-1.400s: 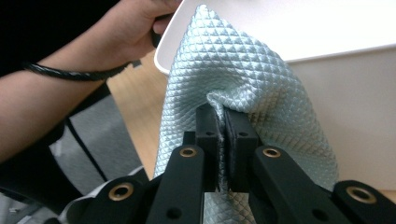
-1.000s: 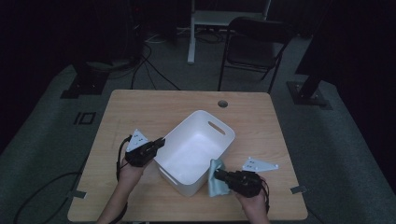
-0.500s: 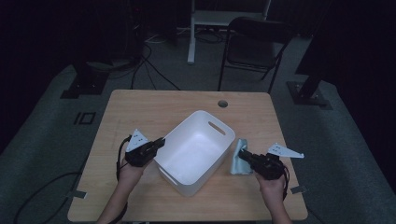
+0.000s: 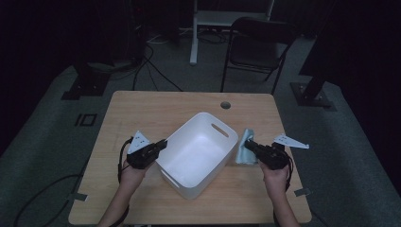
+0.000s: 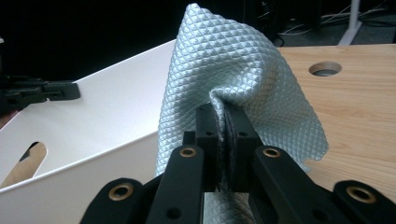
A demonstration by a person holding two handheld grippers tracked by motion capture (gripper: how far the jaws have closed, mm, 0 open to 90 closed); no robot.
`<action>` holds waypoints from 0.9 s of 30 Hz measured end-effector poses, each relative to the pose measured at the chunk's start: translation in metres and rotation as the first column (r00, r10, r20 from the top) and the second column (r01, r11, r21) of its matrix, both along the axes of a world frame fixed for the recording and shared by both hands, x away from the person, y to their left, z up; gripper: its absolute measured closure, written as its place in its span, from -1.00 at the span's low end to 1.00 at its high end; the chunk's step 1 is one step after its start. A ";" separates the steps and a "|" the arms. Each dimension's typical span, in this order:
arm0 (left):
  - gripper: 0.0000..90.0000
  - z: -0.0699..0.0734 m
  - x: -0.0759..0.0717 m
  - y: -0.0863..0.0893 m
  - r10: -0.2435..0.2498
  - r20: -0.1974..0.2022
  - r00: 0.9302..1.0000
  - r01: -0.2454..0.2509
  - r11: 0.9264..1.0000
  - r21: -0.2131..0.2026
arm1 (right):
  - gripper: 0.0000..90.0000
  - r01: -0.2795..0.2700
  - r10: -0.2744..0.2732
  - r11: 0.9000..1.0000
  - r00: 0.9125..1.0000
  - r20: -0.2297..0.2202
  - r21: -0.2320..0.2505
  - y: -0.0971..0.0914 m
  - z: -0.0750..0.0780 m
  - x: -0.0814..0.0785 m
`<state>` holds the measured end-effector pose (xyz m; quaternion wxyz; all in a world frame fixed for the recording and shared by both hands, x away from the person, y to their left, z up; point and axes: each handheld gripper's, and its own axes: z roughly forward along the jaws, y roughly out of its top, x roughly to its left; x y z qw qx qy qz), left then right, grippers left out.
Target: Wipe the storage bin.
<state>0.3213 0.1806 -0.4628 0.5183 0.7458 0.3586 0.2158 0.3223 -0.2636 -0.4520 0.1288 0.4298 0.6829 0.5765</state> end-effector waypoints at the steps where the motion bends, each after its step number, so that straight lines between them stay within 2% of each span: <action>1: 0.95 0.000 0.000 0.000 -0.001 0.000 1.000 0.001 1.000 0.000 | 0.91 -0.006 0.006 1.000 1.000 -0.002 0.001 0.002 0.000 0.001; 9: 0.95 0.000 0.001 0.000 -0.014 0.000 1.000 0.014 1.000 0.006 | 0.90 -0.028 0.028 0.999 1.000 -0.002 -0.035 0.019 -0.007 0.005; 14: 0.95 0.001 0.002 0.000 -0.021 0.001 1.000 0.021 1.000 0.010 | 0.90 -0.027 0.027 0.999 1.000 -0.010 -0.024 0.019 -0.014 0.006; 27: 0.95 0.000 0.002 0.001 -0.029 0.000 1.000 0.029 1.000 0.002 | 0.90 -0.025 0.023 0.999 0.998 -0.061 -0.039 0.022 -0.032 0.009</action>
